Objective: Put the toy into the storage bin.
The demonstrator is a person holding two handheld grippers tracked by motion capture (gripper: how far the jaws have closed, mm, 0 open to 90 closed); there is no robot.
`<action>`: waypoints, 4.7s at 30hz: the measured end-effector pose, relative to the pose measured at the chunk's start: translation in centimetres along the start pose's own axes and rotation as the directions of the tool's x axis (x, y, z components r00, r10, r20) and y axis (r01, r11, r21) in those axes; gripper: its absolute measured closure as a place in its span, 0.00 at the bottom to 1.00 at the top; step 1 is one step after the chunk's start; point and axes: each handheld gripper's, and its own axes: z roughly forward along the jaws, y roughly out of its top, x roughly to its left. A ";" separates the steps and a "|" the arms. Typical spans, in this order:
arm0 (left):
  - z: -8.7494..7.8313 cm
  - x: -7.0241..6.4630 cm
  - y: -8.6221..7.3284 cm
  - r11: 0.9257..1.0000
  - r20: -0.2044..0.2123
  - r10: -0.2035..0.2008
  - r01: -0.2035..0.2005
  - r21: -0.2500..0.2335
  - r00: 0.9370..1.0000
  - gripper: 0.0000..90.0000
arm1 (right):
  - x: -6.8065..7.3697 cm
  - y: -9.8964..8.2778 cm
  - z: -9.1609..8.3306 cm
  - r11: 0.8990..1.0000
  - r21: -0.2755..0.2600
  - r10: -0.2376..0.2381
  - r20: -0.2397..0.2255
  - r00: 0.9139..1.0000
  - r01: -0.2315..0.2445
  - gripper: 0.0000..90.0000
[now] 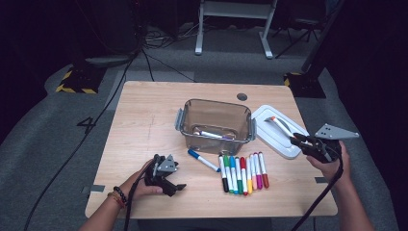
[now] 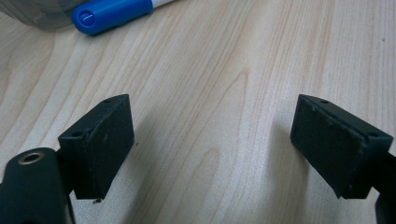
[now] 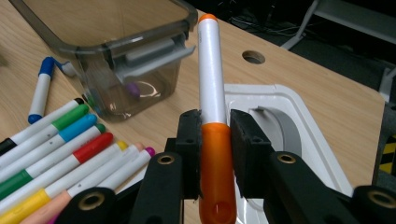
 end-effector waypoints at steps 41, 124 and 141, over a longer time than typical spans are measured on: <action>0.0 0.0 0.0 1.000 -0.001 0.000 0.000 0.000 1.000 0.15 | 7.7 11.4 11.3 0.962 0.072 -0.229 -0.306 0.924 0.262 0.83; 0.0 0.0 0.0 1.000 -0.001 -0.001 0.001 0.000 1.000 0.15 | 6.7 8.4 5.9 0.977 0.050 -0.194 -0.178 0.965 0.206 0.32; 0.0 0.0 0.0 1.000 -0.001 -0.001 0.001 0.000 1.000 0.15 | 6.5 -3.6 4.1 0.973 0.208 -0.068 -0.139 0.988 0.096 0.32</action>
